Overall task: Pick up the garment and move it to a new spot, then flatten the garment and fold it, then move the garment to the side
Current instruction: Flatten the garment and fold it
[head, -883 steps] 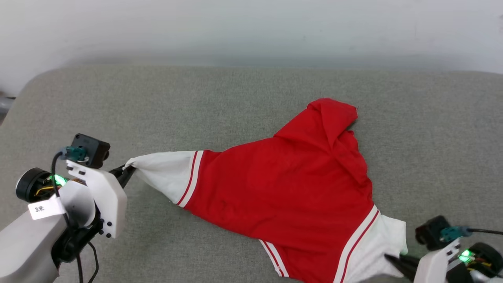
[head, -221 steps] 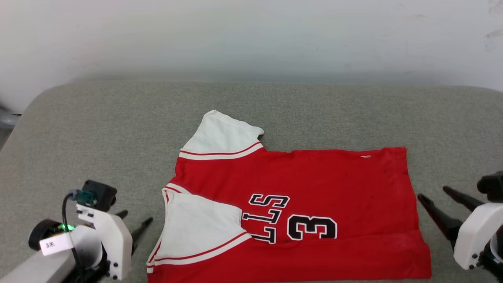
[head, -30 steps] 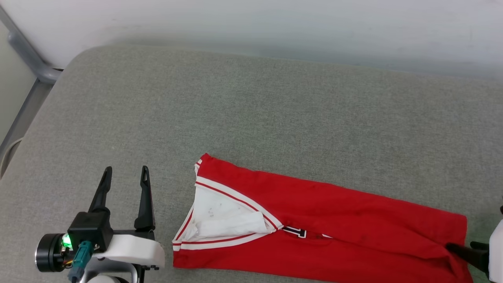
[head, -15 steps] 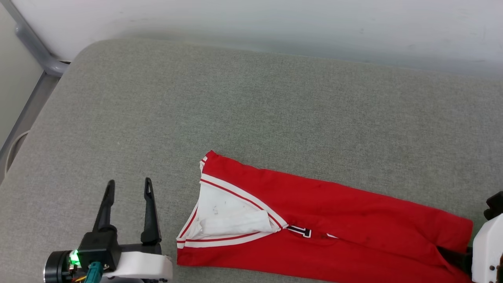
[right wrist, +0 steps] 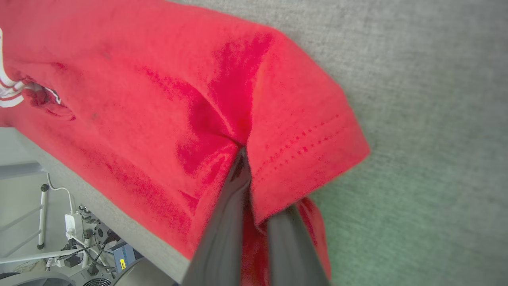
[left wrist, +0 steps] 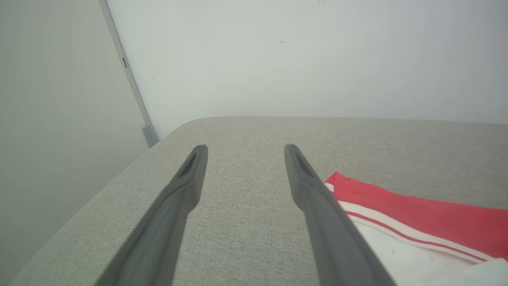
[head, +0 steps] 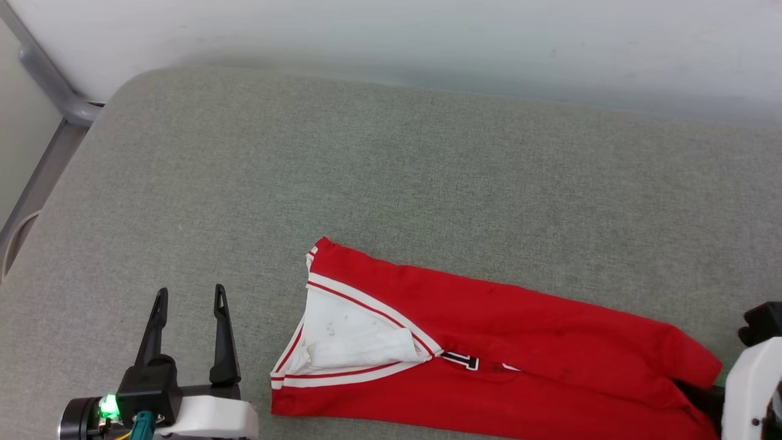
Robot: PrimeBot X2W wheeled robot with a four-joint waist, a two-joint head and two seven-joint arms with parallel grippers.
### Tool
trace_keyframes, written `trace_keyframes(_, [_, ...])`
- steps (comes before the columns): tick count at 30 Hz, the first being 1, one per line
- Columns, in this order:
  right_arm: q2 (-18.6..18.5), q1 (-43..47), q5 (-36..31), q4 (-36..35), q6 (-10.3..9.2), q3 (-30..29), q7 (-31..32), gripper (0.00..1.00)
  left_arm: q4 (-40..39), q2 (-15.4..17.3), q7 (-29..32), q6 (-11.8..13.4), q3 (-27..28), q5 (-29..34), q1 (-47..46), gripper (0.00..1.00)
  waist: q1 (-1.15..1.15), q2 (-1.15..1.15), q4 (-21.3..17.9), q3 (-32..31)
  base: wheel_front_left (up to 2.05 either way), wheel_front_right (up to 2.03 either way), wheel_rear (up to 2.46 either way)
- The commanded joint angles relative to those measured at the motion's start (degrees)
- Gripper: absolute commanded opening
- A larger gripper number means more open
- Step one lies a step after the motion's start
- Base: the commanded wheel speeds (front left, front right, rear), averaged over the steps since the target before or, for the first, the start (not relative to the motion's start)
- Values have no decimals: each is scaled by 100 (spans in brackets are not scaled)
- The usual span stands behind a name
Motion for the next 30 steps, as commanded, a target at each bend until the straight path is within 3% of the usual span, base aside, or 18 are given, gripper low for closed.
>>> trace_keyframes(1, [-98, -21, 39, 78, -13, 11, -46, 0, 9, -38, -26, -49, 32, 57, 76, 100, 0, 0, -14, -23, 0, 0, 0])
trace_keyframes(10, [-701, 7, 159, 262, -13, -104, -361, 0, 13, -142, -26, -223, 124, 306, 200, 100, 0, 0, -61, -166, 0, 0, 0])
trace_keyframes(18, [-1142, 150, 95, 855, -12, -366, -479, 0, 58, -146, -26, -318, 146, 415, 230, 100, 0, 0, -81, -266, 0, 0, 0])
trace_keyframes(24, [-1086, 236, 257, 835, -12, -542, -471, 0, 99, -105, -26, -351, 152, 466, 301, 100, 0, 0, -124, -358, 0, 0, 0])
trace_keyframes(30, [-982, 414, 448, 48, -9, -575, -446, 0, 132, -78, -26, -372, 164, 465, 372, 100, 0, 0, -195, -447, 0, 0, 0])
